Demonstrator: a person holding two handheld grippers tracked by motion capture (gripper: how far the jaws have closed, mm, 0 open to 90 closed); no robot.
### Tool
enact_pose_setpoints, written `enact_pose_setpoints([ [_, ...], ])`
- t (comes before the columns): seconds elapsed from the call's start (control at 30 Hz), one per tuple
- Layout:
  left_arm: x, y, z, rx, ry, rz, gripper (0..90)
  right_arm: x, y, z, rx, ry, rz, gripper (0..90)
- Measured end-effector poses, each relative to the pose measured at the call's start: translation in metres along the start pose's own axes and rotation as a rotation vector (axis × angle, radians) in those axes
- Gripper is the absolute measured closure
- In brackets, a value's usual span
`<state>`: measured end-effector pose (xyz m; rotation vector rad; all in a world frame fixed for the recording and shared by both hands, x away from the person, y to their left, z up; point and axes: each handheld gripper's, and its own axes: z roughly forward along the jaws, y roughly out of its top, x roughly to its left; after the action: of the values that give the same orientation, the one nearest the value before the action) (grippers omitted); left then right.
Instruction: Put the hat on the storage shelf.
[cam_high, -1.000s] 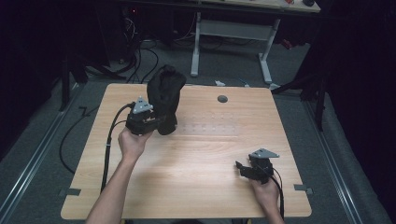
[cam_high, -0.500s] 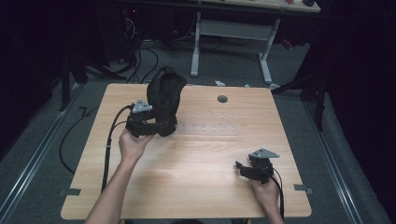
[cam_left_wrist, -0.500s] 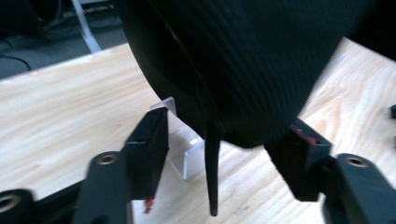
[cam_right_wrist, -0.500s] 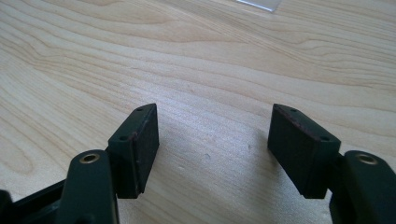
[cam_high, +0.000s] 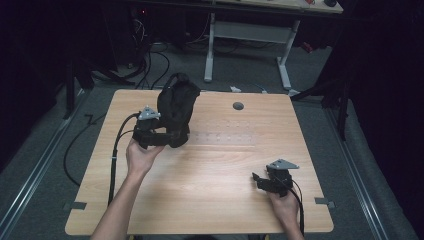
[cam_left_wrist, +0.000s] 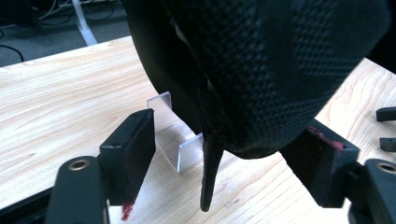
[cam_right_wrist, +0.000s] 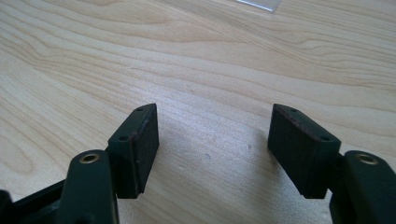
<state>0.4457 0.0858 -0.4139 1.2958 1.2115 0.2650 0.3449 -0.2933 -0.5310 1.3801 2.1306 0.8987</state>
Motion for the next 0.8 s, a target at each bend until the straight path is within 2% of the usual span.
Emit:
enact_pose_setpoints([
  [0.37,0.0,0.003,-0.013,-0.001,-0.005,-0.004,23.9,0.0,0.0,0.0,0.0,0.0,0.0,34.0],
  [0.8,0.004,-0.002,-0.042,-0.018,-0.018,-0.039,24.2,0.0,0.0,0.0,0.0,0.001,0.0,34.0],
])
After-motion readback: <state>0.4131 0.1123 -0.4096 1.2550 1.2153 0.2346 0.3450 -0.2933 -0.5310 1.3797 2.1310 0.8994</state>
